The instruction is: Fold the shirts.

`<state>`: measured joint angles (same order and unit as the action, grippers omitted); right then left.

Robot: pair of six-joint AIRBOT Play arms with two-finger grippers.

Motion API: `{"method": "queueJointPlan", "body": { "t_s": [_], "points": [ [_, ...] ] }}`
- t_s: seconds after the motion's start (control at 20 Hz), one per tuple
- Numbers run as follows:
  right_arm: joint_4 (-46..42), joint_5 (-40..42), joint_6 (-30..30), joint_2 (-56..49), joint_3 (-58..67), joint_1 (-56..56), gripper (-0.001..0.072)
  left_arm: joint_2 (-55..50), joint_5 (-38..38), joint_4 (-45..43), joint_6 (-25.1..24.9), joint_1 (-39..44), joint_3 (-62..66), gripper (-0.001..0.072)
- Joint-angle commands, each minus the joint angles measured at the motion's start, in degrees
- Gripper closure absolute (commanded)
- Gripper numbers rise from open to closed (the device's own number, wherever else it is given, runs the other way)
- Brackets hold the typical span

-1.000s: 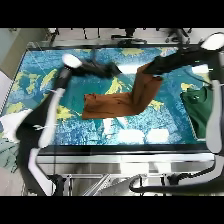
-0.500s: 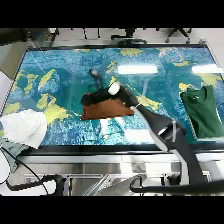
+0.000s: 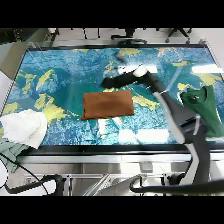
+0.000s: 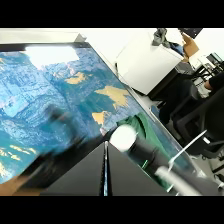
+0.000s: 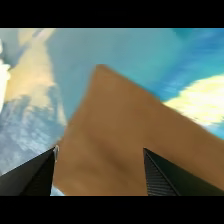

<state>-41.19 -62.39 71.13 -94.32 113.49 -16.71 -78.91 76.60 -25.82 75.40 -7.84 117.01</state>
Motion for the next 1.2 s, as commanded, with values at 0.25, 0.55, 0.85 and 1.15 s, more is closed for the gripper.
{"method": "queueJointPlan", "body": {
  "t_s": [0.25, 0.55, 0.85, 1.15],
  "points": [
    [-10.6, -18.9, 7.3, 0.0, -8.1, 14.4, 0.011, 0.1, 0.2, 0.1, 0.0, -0.1, 0.0, 0.068],
    [-7.0, -15.8, 6.0, -5.8, -8.1, 8.9, 0.0112, 0.0, 1.0, 0.0, 0.0, -0.1, 0.0, 0.068],
    [-7.0, -13.9, 4.9, -7.5, -8.0, 4.6, 0.0351, 0.0, 1.2, -0.1, 0.0, -0.1, 0.0, 0.068],
    [-5.4, -14.6, 3.3, -2.2, -5.6, 6.8, 0.0692, 0.0, 4.0, -0.1, 0.0, -0.1, 0.0, 0.068]
  ]
}}
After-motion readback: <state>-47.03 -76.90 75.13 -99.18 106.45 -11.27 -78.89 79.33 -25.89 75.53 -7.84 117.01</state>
